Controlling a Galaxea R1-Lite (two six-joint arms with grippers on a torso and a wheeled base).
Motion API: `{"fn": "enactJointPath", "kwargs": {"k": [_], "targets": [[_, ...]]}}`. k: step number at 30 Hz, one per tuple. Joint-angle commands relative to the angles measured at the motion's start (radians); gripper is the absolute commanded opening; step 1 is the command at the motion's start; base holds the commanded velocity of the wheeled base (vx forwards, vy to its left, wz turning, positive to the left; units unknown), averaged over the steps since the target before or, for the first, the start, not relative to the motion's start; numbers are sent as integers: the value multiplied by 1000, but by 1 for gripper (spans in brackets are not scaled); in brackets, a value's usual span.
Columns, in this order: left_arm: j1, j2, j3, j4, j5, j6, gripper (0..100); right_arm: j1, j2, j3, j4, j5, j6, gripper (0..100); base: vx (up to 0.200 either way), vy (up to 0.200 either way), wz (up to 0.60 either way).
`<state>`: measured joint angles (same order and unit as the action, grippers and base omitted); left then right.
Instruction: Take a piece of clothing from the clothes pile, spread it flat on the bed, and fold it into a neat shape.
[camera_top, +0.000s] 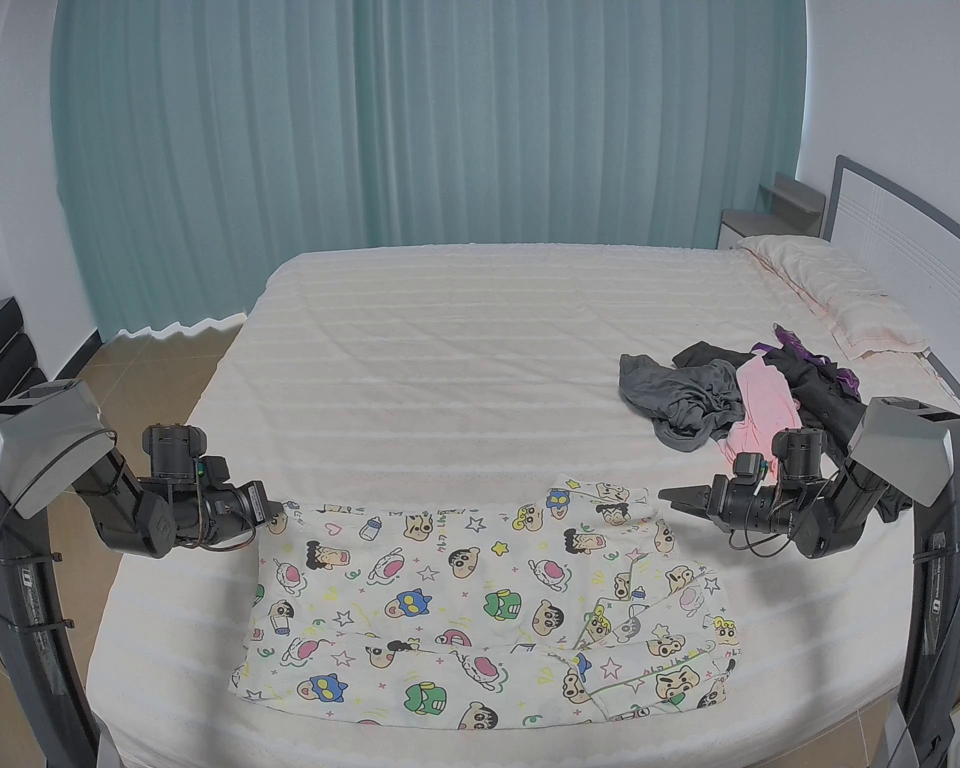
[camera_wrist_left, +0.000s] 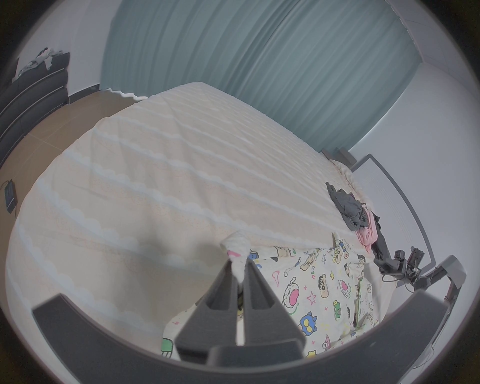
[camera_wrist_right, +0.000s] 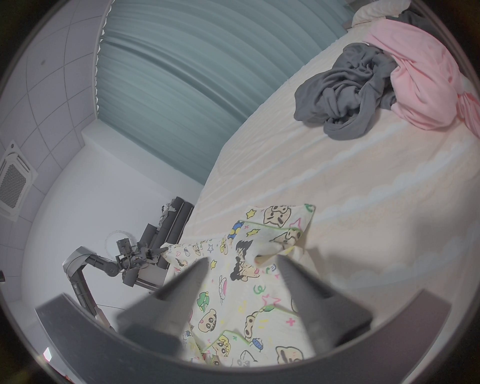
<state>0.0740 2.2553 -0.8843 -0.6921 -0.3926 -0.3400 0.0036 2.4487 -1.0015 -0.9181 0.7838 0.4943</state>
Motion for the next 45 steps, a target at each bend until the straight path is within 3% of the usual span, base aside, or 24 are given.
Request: {"fn": "enactJointPath", "kwargs": {"k": [1, 4, 14, 19, 24, 42, 43, 45], "targets": [[-13, 0, 1, 0, 1, -1, 0, 22, 13, -65, 41, -40, -8, 100, 0, 0, 0], [-20, 0, 2, 0, 3, -1, 0, 35, 39, -115, 45, -92, -19, 100, 0, 0, 0], [-39, 1, 8, -1, 12, -4, 0, 95, 62, -160, 110, -113, -34, 100, 0, 0, 0], [-43, 1, 13, -1, 12, -4, 0, 73, 65, -161, 87, -233, -117, 100, 0, 0, 0], [-54, 3, 13, -1, 12, -5, 0, 62, 58, -144, 70, -290, -181, 100, 0, 0, 0], [-63, 9, 1, -1, 14, -5, 0, 157, 98, -206, 163, -294, -253, 100, 0, 0, 0], [-63, 9, 1, -1, 14, -5, 0, 157, 98, -209, 166, -294, -255, 0, 0, 0, 0], [-62, 9, -1, -1, 15, -5, 0, 161, 99, -223, 193, -296, -256, 0, 0, 0, 0]]}}
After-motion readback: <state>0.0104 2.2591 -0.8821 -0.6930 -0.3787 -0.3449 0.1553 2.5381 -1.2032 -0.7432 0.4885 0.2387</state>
